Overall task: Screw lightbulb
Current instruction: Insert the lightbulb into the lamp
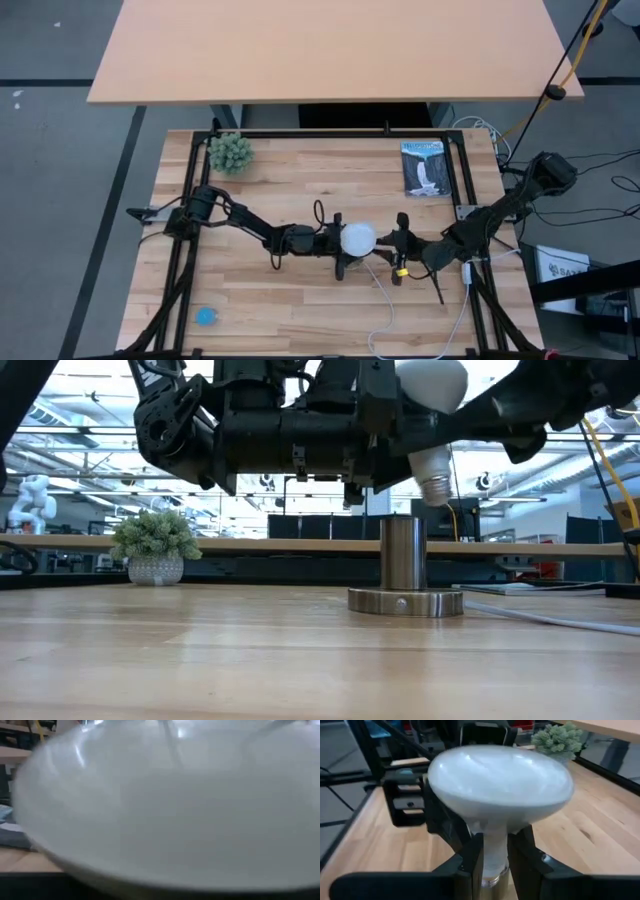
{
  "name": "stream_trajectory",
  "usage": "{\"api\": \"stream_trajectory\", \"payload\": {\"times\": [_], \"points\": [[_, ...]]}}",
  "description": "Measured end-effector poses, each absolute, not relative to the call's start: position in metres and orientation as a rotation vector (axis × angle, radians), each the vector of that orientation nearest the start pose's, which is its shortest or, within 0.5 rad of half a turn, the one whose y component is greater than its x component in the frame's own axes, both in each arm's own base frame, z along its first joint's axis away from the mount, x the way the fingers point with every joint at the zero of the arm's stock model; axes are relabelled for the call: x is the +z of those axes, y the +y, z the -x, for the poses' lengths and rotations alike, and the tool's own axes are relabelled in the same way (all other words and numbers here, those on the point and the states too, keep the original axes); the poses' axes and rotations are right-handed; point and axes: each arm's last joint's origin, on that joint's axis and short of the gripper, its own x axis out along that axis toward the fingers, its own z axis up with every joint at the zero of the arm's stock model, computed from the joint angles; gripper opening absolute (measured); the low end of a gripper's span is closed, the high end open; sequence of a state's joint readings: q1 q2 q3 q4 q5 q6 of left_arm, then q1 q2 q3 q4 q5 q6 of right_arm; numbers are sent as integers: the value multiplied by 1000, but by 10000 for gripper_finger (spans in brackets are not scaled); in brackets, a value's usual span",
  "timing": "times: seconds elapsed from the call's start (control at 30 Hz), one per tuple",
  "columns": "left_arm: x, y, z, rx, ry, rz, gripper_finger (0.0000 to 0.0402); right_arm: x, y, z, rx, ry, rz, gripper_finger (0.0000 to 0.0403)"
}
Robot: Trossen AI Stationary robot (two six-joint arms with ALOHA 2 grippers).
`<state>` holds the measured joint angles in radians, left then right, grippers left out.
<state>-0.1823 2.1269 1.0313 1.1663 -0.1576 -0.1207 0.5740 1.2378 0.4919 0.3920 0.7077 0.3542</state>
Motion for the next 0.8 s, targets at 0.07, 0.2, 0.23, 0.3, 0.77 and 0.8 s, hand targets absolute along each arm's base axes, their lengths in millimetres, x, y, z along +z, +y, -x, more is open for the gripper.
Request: {"api": "stream_trajectory", "payload": {"times": [0.07, 0.2, 0.23, 0.3, 0.77, 0.8], "points": [[144, -71, -415, -26, -65, 132, 209, 203, 111, -210, -163, 259, -148, 92], [144, -71, -415, -24, -64, 134, 209, 205, 107, -207, -170, 271, -142, 131], [144, -71, -415, -25, -64, 138, 209, 205, 106, -208, -173, 271, -142, 143], [146, -71, -414, -25, -52, 173, 209, 204, 106, -208, -176, 275, -146, 167], [210, -58, -398, 18, 156, 237, 208, 190, 111, -236, -191, 145, -171, 271], [218, -57, -397, 22, 182, 234, 208, 190, 111, -240, -193, 111, -170, 272]]}}
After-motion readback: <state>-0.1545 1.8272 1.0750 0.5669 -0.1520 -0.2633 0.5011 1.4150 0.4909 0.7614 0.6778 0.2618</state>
